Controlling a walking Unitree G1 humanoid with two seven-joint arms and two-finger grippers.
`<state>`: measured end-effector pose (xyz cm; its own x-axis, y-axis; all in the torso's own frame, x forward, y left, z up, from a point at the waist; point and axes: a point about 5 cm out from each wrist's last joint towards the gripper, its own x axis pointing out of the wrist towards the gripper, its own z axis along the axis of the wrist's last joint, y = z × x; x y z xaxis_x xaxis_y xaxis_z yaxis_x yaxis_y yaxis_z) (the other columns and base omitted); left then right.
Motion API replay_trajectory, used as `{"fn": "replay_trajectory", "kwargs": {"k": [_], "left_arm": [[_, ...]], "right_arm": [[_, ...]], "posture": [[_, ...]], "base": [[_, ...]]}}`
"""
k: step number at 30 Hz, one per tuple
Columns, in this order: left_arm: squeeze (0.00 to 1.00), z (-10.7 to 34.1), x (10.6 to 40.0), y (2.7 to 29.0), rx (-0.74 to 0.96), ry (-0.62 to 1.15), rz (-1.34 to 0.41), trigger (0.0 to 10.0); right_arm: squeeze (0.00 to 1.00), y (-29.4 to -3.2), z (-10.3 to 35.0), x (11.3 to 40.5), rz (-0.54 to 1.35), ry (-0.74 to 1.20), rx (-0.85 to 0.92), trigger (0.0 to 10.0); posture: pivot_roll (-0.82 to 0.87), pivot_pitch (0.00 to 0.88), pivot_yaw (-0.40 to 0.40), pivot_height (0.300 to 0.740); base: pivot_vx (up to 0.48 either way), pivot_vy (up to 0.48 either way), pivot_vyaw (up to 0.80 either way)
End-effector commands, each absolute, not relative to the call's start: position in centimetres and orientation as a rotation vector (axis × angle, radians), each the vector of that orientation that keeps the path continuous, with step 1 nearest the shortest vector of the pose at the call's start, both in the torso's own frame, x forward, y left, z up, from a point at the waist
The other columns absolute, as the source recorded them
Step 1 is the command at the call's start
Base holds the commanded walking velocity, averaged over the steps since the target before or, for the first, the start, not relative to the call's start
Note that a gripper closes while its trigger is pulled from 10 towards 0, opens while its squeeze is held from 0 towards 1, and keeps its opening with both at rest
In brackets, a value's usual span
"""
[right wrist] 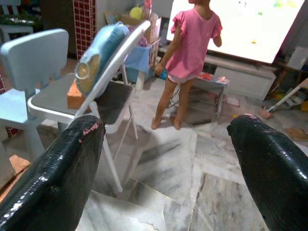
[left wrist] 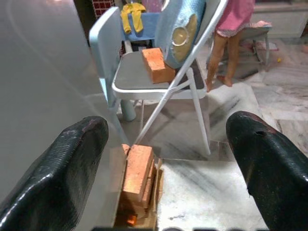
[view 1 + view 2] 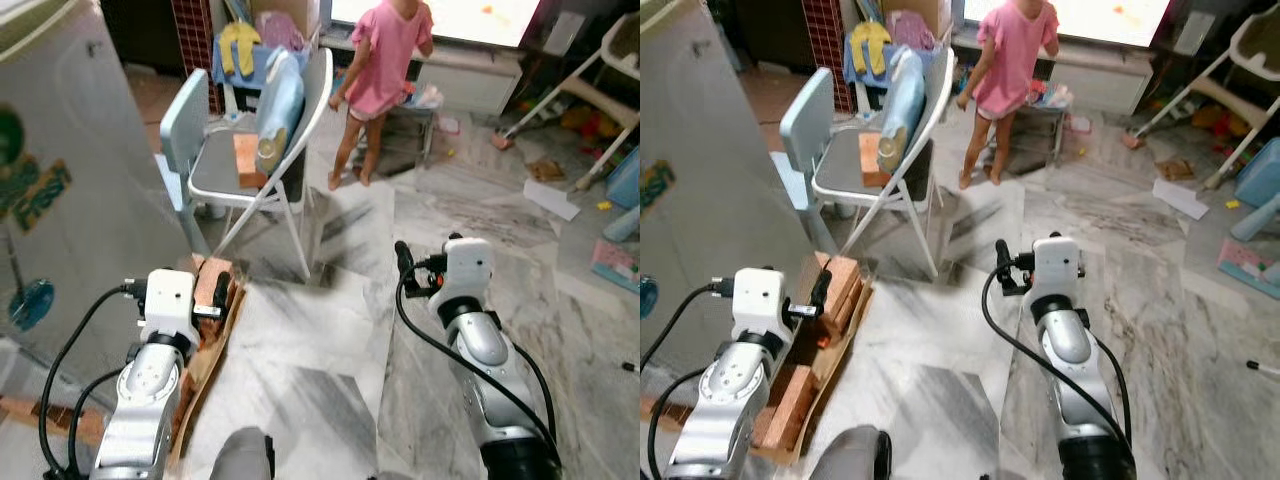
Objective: Restocking fridge
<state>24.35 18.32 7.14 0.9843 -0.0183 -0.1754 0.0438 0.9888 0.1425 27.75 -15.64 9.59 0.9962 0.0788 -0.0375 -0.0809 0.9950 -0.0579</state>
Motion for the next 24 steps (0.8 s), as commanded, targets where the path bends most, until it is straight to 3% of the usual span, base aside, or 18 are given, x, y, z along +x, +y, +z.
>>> {"fn": "replay_trajectory", "kwargs": {"k": [1,16,24], "left_arm": [[0.0,7.5,24.7,18.3,0.154,0.163,-0.044,10.0],[0.0,8.3,25.7,19.1,0.179,0.12,-0.054,10.0],[0.0,8.4,25.8,19.3,0.176,0.106,-0.052,10.0]], "right_arm": [[0.0,-15.9,9.9,28.0,0.068,0.019,-0.062,10.0],[0.0,-15.9,10.0,28.3,0.053,0.014,-0.042,10.0],[0.0,-16.0,10.0,28.4,0.043,0.015,-0.032,10.0]], "posture": [[0.14,0.0,-0.049,0.74],[0.14,0.0,-0.05,0.74],[0.14,0.0,-0.045,0.74]], "base": [[0.0,0.0,0.0],[0.0,0.0,0.0],[0.0,0.46,0.0]]}}
